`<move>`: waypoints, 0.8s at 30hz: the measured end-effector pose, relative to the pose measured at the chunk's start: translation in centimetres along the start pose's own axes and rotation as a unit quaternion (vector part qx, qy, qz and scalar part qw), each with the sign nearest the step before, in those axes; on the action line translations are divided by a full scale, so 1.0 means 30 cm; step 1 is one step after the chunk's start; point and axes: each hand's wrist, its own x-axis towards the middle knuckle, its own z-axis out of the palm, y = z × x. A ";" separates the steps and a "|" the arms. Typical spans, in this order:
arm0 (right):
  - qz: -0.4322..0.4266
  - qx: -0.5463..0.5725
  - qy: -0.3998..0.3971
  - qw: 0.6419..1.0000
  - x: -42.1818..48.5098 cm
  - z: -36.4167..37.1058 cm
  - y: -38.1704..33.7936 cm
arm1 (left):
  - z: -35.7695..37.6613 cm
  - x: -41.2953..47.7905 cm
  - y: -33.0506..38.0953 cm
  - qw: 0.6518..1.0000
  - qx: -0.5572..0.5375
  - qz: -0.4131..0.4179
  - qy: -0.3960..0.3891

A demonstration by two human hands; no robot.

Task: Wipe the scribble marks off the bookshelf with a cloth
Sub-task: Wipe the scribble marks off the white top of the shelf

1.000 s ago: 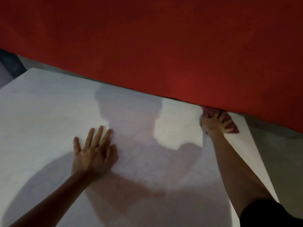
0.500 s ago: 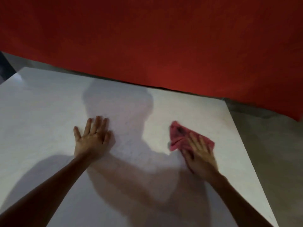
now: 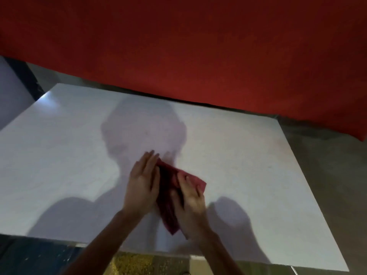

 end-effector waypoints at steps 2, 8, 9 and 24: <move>0.088 0.114 0.104 0.984 0.047 -0.071 0.070 | 0.085 -0.097 0.066 0.987 0.112 0.064 -0.093; 0.172 -0.103 0.095 0.975 0.103 -0.078 0.235 | 0.096 -0.043 -0.035 0.957 0.223 0.042 -0.182; 0.177 -0.140 0.072 0.971 0.097 -0.065 0.233 | 0.048 -0.003 -0.107 0.958 0.245 0.024 -0.149; 0.222 -0.175 0.012 0.959 0.100 -0.083 0.183 | -0.053 -0.175 -0.071 0.937 0.263 0.044 -0.227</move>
